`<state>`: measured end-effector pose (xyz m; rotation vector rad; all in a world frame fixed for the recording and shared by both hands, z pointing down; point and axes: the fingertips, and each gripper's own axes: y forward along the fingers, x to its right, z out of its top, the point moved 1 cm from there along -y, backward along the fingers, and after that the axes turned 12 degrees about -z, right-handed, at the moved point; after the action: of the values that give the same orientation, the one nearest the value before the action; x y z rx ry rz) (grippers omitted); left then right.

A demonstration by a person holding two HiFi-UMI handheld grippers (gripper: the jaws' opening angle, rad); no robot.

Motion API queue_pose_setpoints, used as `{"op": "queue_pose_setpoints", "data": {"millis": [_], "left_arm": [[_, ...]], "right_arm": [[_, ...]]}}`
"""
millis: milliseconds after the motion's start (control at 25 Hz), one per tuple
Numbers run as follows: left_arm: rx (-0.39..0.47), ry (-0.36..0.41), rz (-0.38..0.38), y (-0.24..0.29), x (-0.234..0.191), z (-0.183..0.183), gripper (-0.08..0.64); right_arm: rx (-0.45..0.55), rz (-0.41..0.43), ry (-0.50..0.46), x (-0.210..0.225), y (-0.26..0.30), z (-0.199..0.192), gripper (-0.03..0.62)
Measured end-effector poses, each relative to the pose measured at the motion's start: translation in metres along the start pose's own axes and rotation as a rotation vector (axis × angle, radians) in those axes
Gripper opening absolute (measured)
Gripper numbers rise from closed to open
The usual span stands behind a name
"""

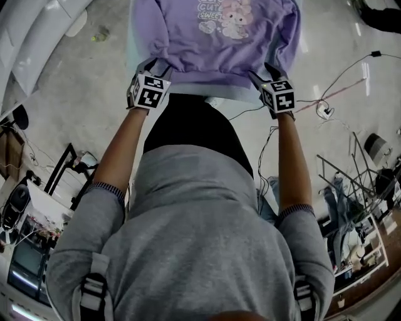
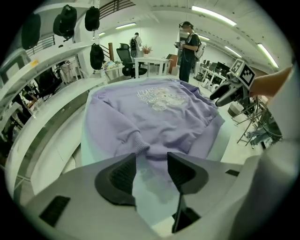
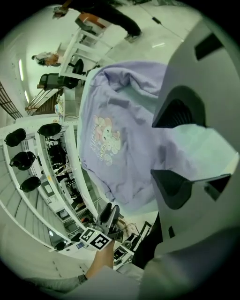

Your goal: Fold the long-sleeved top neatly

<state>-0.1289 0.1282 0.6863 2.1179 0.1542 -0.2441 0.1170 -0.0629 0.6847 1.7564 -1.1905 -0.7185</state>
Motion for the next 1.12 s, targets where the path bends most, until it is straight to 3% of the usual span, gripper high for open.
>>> {"op": "queue_pose_setpoints", "data": {"millis": [200,280,440,520,880,1120], "left_arm": [[-0.012,-0.075,0.022,0.014,0.024,-0.039,0.232],[0.0,-0.108,0.027,0.02,0.026,-0.045,0.199],[0.027,-0.151,0.021,0.024,0.027,-0.04,0.072],[0.033,-0.169,0.013,0.02,0.029,-0.039,0.041],[0.008,-0.198,-0.025,-0.001,0.046,-0.068,0.04],[-0.032,-0.233,-0.049,-0.002,0.052,-0.093,0.049]], "right_arm": [[-0.01,0.009,0.07,-0.009,0.007,-0.039,0.291],[-0.011,0.004,0.101,-0.013,0.013,-0.044,0.274],[-0.019,0.003,0.116,-0.022,0.025,-0.047,0.146],[-0.027,0.012,0.124,-0.026,0.024,-0.048,0.063],[-0.118,0.063,0.211,-0.036,0.0,-0.094,0.059],[-0.159,0.047,0.21,-0.049,-0.006,-0.1,0.085]]}}
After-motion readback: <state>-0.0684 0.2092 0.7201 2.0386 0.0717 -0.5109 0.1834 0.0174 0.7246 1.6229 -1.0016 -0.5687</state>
